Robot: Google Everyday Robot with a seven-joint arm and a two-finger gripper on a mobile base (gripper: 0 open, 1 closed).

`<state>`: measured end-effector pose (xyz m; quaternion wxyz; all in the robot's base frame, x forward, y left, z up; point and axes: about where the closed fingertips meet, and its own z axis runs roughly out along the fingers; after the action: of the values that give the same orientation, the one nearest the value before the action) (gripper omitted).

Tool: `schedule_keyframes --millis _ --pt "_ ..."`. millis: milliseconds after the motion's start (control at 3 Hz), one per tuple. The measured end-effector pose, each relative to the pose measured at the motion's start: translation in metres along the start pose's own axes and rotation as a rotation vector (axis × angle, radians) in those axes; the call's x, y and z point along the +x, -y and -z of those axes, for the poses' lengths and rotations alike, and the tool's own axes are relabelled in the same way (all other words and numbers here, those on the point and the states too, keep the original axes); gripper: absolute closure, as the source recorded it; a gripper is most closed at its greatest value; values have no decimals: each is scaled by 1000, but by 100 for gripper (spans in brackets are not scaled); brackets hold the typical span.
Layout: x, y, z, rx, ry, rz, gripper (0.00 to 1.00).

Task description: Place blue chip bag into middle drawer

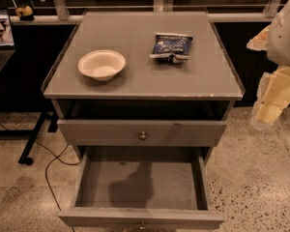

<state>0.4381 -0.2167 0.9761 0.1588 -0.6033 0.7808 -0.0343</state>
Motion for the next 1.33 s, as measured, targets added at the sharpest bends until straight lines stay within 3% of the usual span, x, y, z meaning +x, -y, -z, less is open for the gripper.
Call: schedule_keyframes --millis 333,1000,1333 --pt "-3 7 -1 11 15 0 0" --pt "-38 65 -19 66 185 77 0" --pt "-51 91 -37 57 250 81 0"
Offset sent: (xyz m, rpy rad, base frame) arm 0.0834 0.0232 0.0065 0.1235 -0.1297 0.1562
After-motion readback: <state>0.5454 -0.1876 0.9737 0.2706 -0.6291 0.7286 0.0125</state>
